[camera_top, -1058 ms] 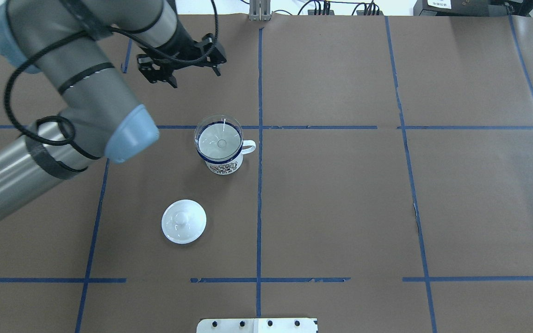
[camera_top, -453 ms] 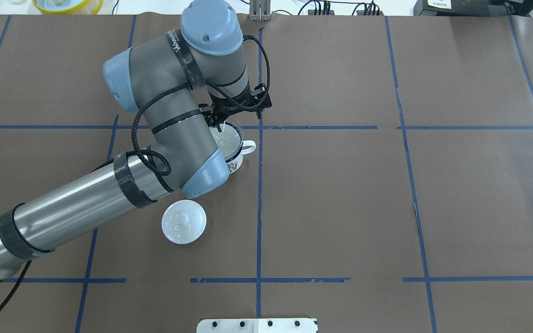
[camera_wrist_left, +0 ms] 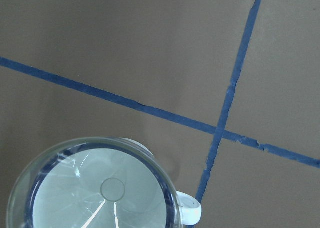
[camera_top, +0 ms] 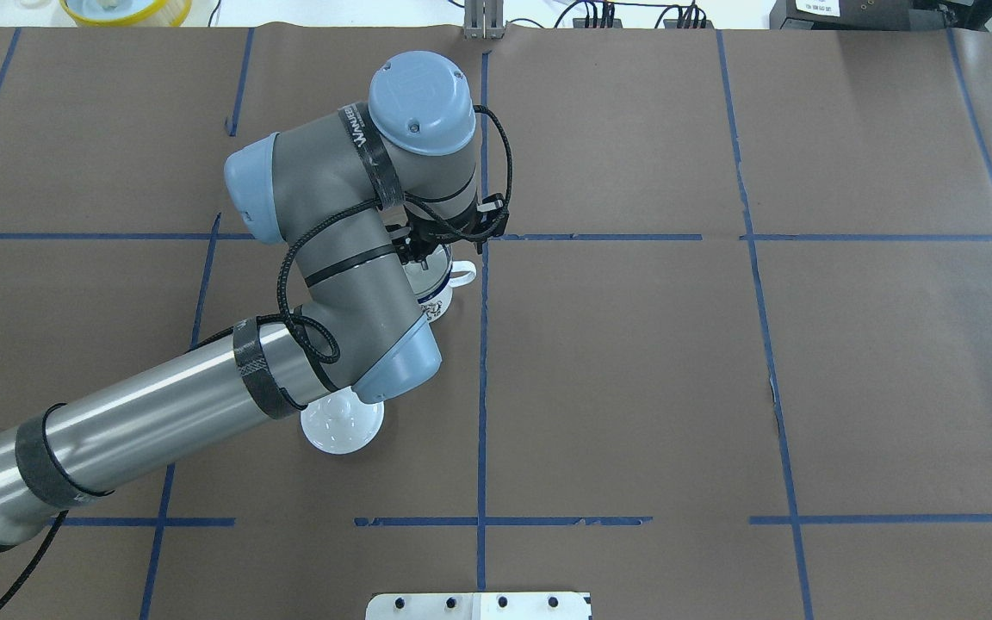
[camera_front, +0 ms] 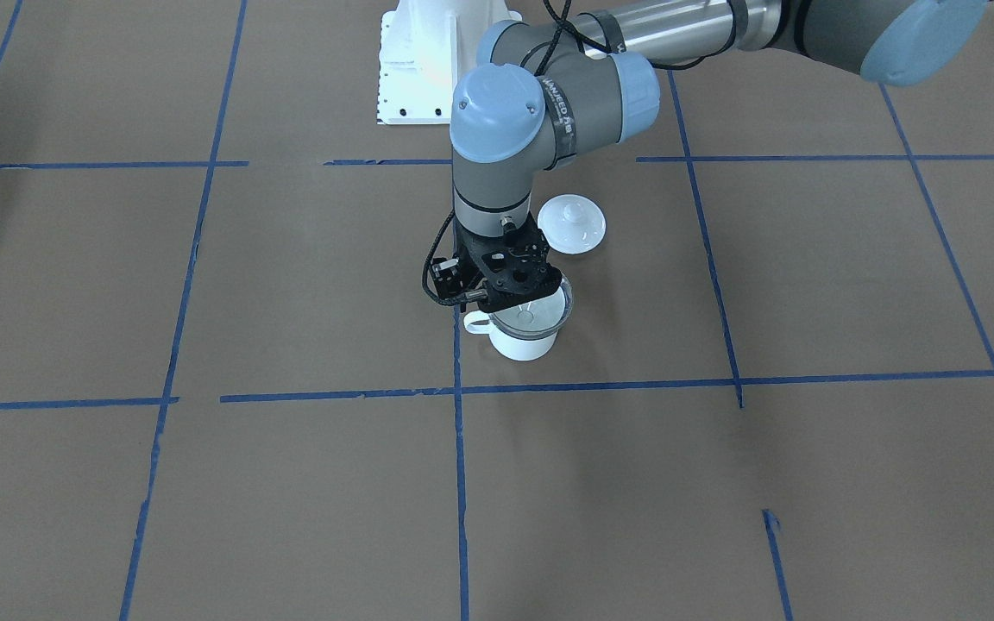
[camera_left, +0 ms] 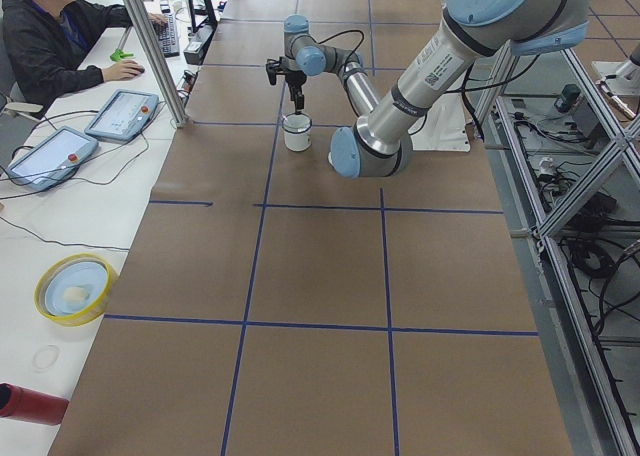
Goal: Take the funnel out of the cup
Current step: 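Reach the left gripper down to the clear funnel in the white mug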
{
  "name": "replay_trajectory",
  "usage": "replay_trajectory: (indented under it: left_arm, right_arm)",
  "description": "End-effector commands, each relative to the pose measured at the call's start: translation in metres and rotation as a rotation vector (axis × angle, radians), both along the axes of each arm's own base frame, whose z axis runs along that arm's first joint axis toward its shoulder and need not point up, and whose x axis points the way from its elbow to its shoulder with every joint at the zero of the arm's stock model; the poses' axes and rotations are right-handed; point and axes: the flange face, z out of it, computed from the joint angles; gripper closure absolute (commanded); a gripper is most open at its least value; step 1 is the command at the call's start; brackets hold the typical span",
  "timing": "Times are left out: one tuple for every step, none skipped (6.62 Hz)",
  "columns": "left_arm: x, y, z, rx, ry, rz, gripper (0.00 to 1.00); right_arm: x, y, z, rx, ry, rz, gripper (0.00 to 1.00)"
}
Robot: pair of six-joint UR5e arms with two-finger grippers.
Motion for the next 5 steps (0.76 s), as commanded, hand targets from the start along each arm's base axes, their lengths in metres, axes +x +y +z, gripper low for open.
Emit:
replay_trajectory:
  left_arm:
    - [0.001, 0.001, 0.001, 0.002, -0.002, -0.001, 0.88]
    - [0.000, 0.000, 0.000, 0.006, -0.004, -0.004, 1.00]
    - [-0.003, -0.003, 0.000, 0.024, -0.015, -0.026, 1.00]
    - [-0.008, -0.006, -0.002, 0.032, -0.017, -0.037, 1.00]
    - [-0.020, -0.009, -0.007, 0.038, -0.028, -0.048, 1.00]
  right_arm:
    - [0.000, 0.000, 0.000, 0.000, 0.000, 0.000, 0.00]
    - [0.000, 0.000, 0.000, 0.000, 0.000, 0.000, 0.00]
    - [0.000, 0.000, 0.000, 0.000, 0.000, 0.000, 0.00]
    - [0.000, 0.000, 0.000, 0.000, 0.000, 0.000, 0.00]
    - [0.000, 0.000, 0.000, 0.000, 0.000, 0.000, 0.00]
